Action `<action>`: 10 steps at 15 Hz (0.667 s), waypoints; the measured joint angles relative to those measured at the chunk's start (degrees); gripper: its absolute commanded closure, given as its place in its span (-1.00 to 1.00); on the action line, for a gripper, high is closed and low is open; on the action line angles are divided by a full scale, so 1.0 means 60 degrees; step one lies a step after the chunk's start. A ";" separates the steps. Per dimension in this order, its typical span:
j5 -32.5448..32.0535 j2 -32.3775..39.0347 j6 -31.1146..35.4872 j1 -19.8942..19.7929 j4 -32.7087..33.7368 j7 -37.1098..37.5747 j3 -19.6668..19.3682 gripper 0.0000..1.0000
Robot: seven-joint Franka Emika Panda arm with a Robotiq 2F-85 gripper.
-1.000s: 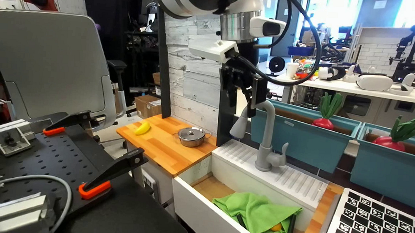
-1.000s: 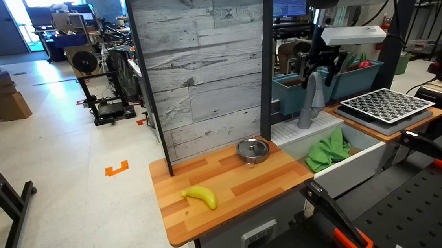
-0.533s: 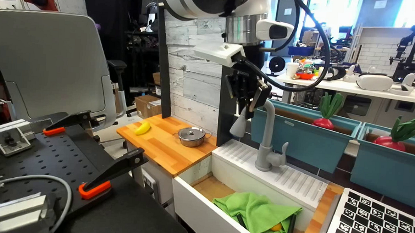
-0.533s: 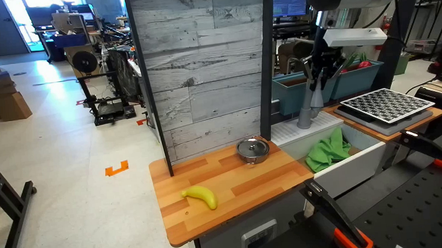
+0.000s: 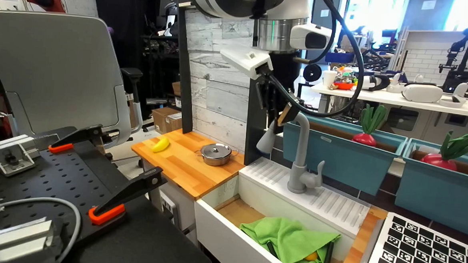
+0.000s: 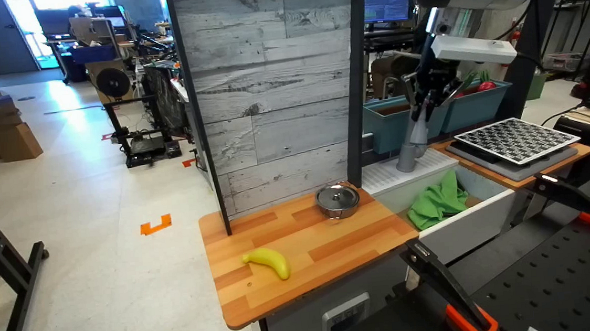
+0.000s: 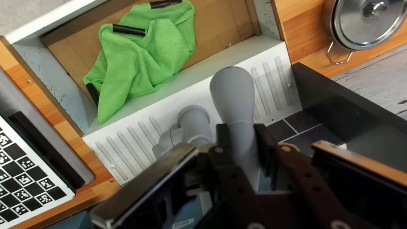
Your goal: Push the faucet to the left
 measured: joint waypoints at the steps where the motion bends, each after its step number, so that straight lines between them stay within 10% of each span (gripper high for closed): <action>1: 0.0117 0.0007 -0.0035 -0.0039 0.0022 0.0000 0.0044 0.88; 10: 0.0379 0.0328 -0.0900 0.0001 0.0829 0.0549 0.0113 0.88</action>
